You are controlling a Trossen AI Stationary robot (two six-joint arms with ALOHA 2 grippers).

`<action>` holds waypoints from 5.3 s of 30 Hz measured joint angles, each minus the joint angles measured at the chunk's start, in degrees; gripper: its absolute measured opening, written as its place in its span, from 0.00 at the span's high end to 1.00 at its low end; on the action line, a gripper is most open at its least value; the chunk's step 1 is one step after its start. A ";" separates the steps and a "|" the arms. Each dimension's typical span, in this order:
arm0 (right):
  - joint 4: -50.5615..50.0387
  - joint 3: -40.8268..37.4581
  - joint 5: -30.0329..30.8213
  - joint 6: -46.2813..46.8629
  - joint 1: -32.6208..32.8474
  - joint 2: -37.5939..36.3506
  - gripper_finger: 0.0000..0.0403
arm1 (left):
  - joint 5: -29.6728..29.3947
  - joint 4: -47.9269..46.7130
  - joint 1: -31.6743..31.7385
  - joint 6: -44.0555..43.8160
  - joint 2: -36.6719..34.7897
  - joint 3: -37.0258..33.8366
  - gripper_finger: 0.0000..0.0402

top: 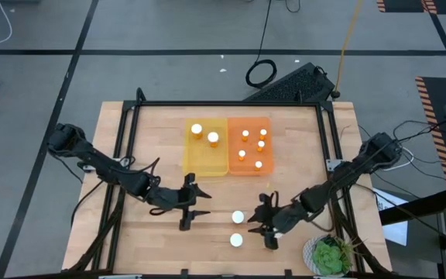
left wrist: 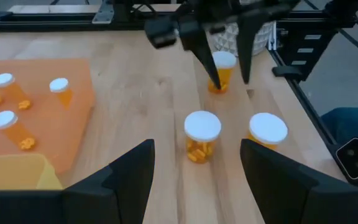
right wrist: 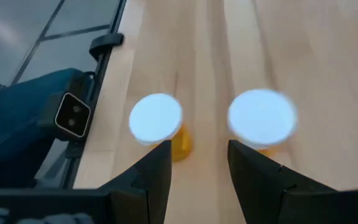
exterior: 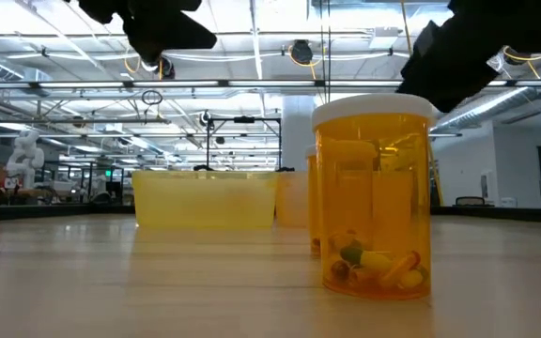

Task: Pick and place medicine bottles into bin by pill shape (circle, oval)
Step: Put the large orange pill bottle into the yellow bin

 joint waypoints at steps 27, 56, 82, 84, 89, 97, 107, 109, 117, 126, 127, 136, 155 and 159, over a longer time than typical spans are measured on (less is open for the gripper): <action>-0.37 10.51 3.04 4.79 1.20 17.70 0.63 | -4.75 -10.08 -8.40 -2.81 21.15 23.77 0.40; -11.45 8.92 10.99 5.73 8.37 6.84 0.63 | 1.66 -20.22 -4.41 -10.32 34.13 35.13 0.09; -10.67 8.00 18.64 2.67 8.35 6.86 0.63 | 1.73 -20.13 -3.46 -10.04 36.86 34.82 0.09; -10.65 8.00 18.64 2.67 8.37 6.86 0.63 | 1.72 -19.67 -3.49 -10.41 37.49 34.82 0.09; -10.65 8.00 18.65 2.65 8.37 6.86 0.63 | 1.33 -18.14 -3.53 -10.39 38.36 34.86 0.09; -10.69 8.02 18.67 2.69 8.37 6.86 0.63 | 0.19 -15.43 -3.50 -8.72 38.47 34.78 0.19; -10.67 8.02 18.67 2.69 8.37 6.86 0.63 | 0.41 -15.52 -3.50 -8.69 38.47 34.78 0.40; -10.67 8.02 18.67 2.69 8.37 6.86 0.63 | 1.48 -15.52 -3.50 -8.34 38.47 34.78 0.42; -10.67 8.02 18.67 2.56 8.37 6.86 0.63 | 1.90 -15.99 -3.50 -7.33 38.47 35.80 0.44; -10.69 8.02 18.67 1.26 8.37 6.86 0.63 | 2.03 -24.92 -3.41 -4.60 37.39 41.34 0.44; -10.69 8.02 18.67 0.94 8.35 6.86 0.63 | 2.11 -25.73 -3.33 -4.22 36.92 41.84 0.44; -11.29 8.06 18.58 -3.78 7.55 6.85 0.63 | 0.99 -36.41 -2.01 -1.36 28.05 41.94 0.45; -14.51 8.09 18.23 -14.94 -0.31 2.84 0.63 | -9.29 -55.71 10.74 8.01 7.11 41.86 0.44; -16.75 8.06 18.32 -15.19 -0.77 0.50 0.63 | -9.31 -57.99 15.66 11.07 5.10 41.86 0.44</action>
